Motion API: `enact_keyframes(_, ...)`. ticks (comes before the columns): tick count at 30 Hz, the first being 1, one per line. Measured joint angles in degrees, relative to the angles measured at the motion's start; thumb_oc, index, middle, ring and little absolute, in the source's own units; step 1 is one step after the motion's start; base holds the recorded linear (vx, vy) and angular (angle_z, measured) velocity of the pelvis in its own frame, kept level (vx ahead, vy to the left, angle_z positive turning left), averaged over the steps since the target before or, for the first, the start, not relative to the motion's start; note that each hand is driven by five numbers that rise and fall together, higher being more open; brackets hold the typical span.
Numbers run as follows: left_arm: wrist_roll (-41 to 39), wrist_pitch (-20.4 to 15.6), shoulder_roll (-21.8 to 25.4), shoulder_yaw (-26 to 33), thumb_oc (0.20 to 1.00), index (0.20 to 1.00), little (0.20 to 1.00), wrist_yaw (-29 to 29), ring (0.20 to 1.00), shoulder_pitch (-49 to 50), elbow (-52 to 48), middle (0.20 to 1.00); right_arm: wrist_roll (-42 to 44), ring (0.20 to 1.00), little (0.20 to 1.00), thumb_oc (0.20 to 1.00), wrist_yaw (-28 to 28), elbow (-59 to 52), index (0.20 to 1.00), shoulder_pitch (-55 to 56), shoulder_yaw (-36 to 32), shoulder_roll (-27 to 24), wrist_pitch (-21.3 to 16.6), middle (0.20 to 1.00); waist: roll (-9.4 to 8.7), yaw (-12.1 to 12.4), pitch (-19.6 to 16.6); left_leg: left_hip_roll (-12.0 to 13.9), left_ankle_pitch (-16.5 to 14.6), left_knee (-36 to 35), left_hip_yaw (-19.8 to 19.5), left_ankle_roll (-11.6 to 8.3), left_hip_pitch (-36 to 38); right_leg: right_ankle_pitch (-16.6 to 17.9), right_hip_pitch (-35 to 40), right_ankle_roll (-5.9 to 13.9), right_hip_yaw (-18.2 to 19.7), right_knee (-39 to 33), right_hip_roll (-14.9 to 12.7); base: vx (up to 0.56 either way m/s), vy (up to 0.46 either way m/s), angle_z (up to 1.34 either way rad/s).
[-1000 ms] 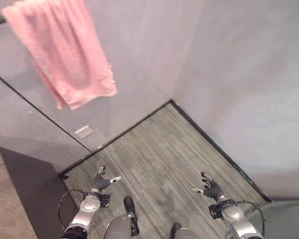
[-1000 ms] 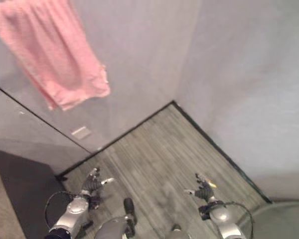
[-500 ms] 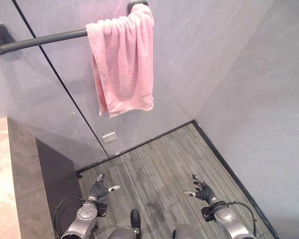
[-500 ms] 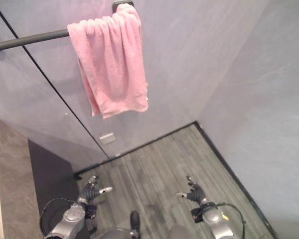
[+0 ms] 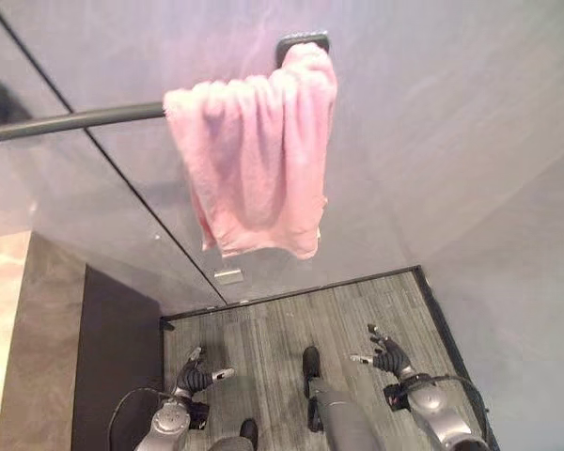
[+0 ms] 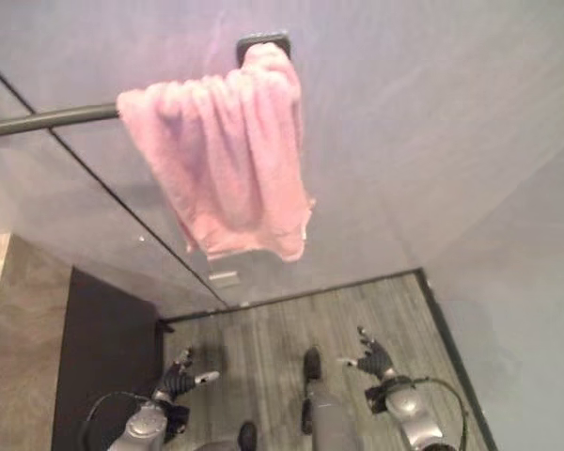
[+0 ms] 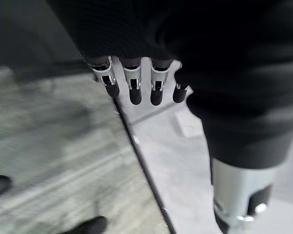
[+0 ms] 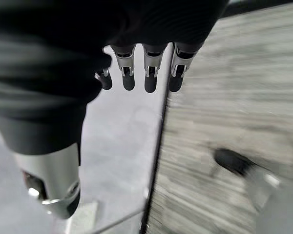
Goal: Put brush and paste in cup on sink, flatten towel.
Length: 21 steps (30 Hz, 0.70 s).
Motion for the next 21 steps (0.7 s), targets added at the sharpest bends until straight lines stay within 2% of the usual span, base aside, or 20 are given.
enact_keyframes(1,0.00,-0.32,-0.12,0.02,1.000,1.000,1.000,0.01,1.000,-1.00,-0.13,1.000,-0.02,1.000,1.000,1.000,0.00,-0.17,1.000,0.05,0.09,-0.47,-0.01,1.000,0.04,0.03,-0.03,0.26,0.45,0.98,0.08,-0.73,-0.04,-0.44,0.91,-0.65,-0.62,0.01,0.13,0.13,-0.113,0.23)
enact_keyframes(3,-0.03,-0.54,-0.41,0.06,1.000,1.000,1.000,0.04,1.000,-1.85,0.43,1.000,-0.04,1.000,1.000,1.000,0.04,-0.17,1.000,0.07,0.18,-0.89,0.02,1.000,0.44,-0.03,0.02,1.24,0.73,1.75,-0.43,-1.04,-0.37,-1.97,1.58,-0.35,-1.43,0.07,0.43,0.10,-0.092,0.19)
enact_keyframes(5,-0.05,-0.67,-0.43,0.07,1.000,1.000,1.000,0.06,1.000,-2.21,0.41,1.000,-0.05,1.000,1.000,1.000,0.11,-0.21,1.000,0.52,0.23,-1.18,0.02,1.000,0.55,0.00,-0.09,1.41,1.21,1.55,-0.13,-1.96,-0.26,-2.48,1.72,-1.01,-1.96,0.30,0.74,0.11,-0.102,0.18)
enact_keyframes(7,-0.17,-0.65,-0.64,-0.02,1.000,1.000,1.000,0.07,1.000,-3.03,0.90,1.000,-0.05,1.000,1.000,1.000,0.10,-0.14,1.000,0.79,0.22,-1.30,0.01,1.000,0.60,-0.16,-0.08,1.97,1.21,3.92,-0.67,-2.98,-2.21,-3.33,1.71,-0.58,-2.93,0.50,0.64,0.10,-0.090,0.31)
enact_keyframes(9,-0.34,-0.70,-1.05,-0.19,1.000,1.000,1.000,0.09,1.000,-3.82,0.89,1.000,-0.03,1.000,1.000,1.000,0.11,-0.02,1.000,1.68,0.23,-1.31,0.02,1.000,0.14,-0.10,-0.18,0.95,0.92,10.49,-1.42,-4.80,-5.75,-4.11,1.81,-0.79,-4.26,0.68,-0.30,0.05,-0.060,0.46)
enact_keyframes(10,-0.45,-0.73,-1.17,-0.53,1.000,1.000,1.000,0.07,1.000,-4.01,0.93,1.000,-0.01,1.000,1.000,1.000,0.09,-0.15,1.000,2.28,0.24,-1.59,-0.01,1.000,-0.21,0.15,-0.12,0.20,0.88,16.26,-1.37,-5.22,-9.42,-4.20,1.84,-1.05,-4.55,0.69,-0.94,0.03,0.001,0.28)
enact_keyframes(13,-0.38,-0.80,-0.81,-0.65,1.000,1.000,1.000,-0.06,1.000,-3.79,1.20,1.000,0.12,1.000,1.000,1.000,-0.20,0.81,1.000,1.33,-0.07,-1.35,-0.18,1.000,-0.77,-0.17,0.57,1.41,0.27,24.94,2.37,-6.23,-15.47,-5.39,1.85,-3.25,-4.53,0.61,-1.97,0.09,0.081,0.29)
enact_keyframes(14,-0.20,-0.83,-0.26,-1.05,1.000,1.000,1.000,-0.06,1.000,-4.72,1.10,1.000,0.13,1.000,1.000,1.000,-0.29,1.98,1.000,1.15,-0.10,-1.03,-0.11,1.000,-1.93,-0.27,1.22,3.55,0.09,21.68,7.73,-5.52,-16.23,-5.23,2.61,-2.93,-5.25,-0.68,-2.64,0.15,0.157,0.54)
enact_keyframes(15,0.00,-0.93,0.17,-1.33,1.000,1.000,1.000,-0.06,1.000,-4.85,0.96,1.000,0.12,1.000,1.000,1.000,-0.28,2.33,1.000,1.21,0.02,-0.89,0.09,1.000,-2.48,-0.18,1.43,5.00,0.17,14.35,10.93,-5.35,-15.70,-4.98,3.39,-2.58,-5.48,-1.69,-2.84,0.16,0.198,0.34)
enact_keyframes(16,0.01,-0.93,0.44,-1.76,1.000,1.000,1.000,0.03,1.000,-5.03,0.92,1.000,0.11,1.000,1.000,1.000,-0.33,2.29,1.000,1.17,0.08,-0.73,0.08,1.000,-2.55,-0.05,1.60,5.80,0.64,9.97,10.27,-5.94,-15.61,-4.72,3.76,-2.23,-4.89,-1.75,-2.92,0.16,0.192,0.14)
enact_keyframes(17,0.06,-0.91,0.81,-2.63,1.000,1.000,1.000,0.04,1.000,-4.81,1.22,1.000,0.13,1.000,1.000,1.000,-0.74,2.74,1.000,0.83,0.09,-0.53,0.05,1.000,-2.29,-0.06,1.49,6.75,2.23,6.38,9.35,-7.33,-16.10,-4.60,3.84,-1.78,-4.56,-2.34,-2.57,0.17,0.205,-0.05)
enact_keyframes(18,0.06,-0.89,0.84,-2.72,1.000,1.000,1.000,0.06,1.000,-4.73,1.38,1.000,0.13,1.000,1.000,1.000,-1.05,2.92,1.000,0.55,0.21,-0.32,0.04,1.000,-2.31,0.09,1.42,7.05,3.70,3.20,9.76,-7.74,-15.74,-4.64,3.78,-1.79,-4.74,-2.55,-2.41,0.16,0.195,-0.30)
enact_keyframes(19,0.06,-0.86,0.88,-2.68,1.000,1.000,1.000,0.09,1.000,-4.57,1.38,1.000,0.11,1.000,1.000,1.000,-1.30,2.60,1.000,-0.18,0.20,-0.29,-0.11,1.000,-1.82,0.29,1.76,8.33,5.75,2.27,10.97,-7.17,-16.51,-4.69,3.72,-1.82,-4.57,-2.15,-2.56,0.22,0.307,-0.43)
enact_keyframes(21,0.07,-0.87,0.60,-2.67,1.000,1.000,1.000,0.07,1.000,-3.74,1.51,1.000,0.05,1.000,1.000,1.000,-1.33,2.24,1.000,0.40,0.50,-0.93,-0.12,1.000,0.08,-0.19,0.98,8.19,5.80,2.90,12.59,-6.29,-15.86,-4.62,3.69,-1.49,-4.60,-0.90,-2.42,0.16,0.249,-0.39)
